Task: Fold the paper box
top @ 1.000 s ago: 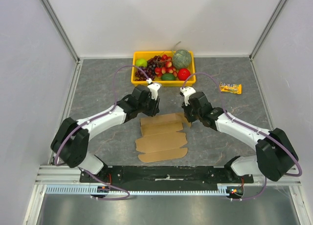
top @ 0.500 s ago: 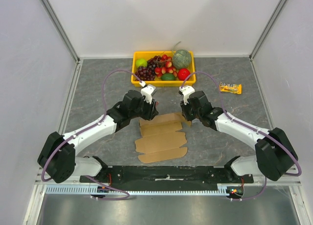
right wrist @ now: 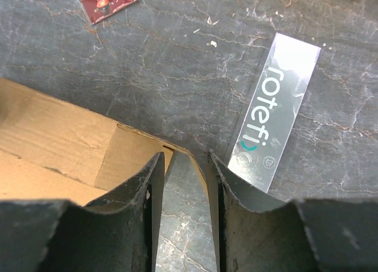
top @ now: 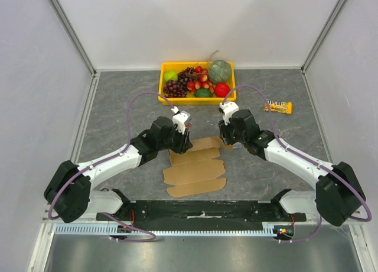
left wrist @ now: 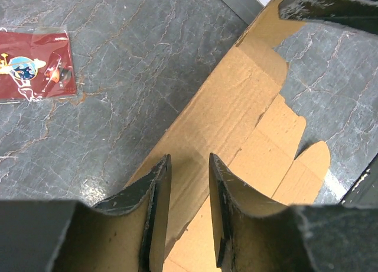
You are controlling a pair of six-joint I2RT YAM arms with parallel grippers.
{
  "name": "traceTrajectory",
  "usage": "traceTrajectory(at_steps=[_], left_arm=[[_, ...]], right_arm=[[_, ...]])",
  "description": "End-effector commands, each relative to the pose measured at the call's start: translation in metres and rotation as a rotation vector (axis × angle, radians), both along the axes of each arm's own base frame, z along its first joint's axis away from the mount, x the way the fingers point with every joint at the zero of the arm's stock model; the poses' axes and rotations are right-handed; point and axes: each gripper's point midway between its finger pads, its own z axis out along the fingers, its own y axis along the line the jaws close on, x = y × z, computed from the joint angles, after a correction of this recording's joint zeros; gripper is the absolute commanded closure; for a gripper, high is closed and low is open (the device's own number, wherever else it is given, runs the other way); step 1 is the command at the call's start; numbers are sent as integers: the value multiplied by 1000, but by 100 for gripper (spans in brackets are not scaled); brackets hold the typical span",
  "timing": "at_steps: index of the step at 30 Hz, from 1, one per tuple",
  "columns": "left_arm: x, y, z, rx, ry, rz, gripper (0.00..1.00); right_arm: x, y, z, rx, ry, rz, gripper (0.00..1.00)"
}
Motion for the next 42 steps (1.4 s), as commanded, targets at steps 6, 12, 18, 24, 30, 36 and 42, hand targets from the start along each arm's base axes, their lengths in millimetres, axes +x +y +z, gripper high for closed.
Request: traceTrajectory(at_steps=[6, 12, 18, 24, 30, 36, 42], left_arm=[[-2, -6, 8, -65, -15, 7, 62], [-5, -7, 7, -71, -9, 2, 62], [-7, -8, 8, -73, -10, 2, 63], [-9, -6, 8, -75, -10, 6, 63], [-11, -7, 7, -76, -4, 3, 63], [-11, -7, 4, -71, 0, 1, 63], [-11, -10, 3, -71, 3, 0, 64]], right_arm=[[-4, 5, 50, 110, -62, -10, 67], [-19, 24, 38, 163, 11, 65, 82], [-18, 31, 4, 124, 83, 56, 88], [-16, 35, -18, 114, 120, 38, 89], [-24, 50, -19, 205, 145, 75, 89], [-35, 69, -15, 323, 194, 123, 89], [-42, 79, -9, 410, 230, 140, 88]])
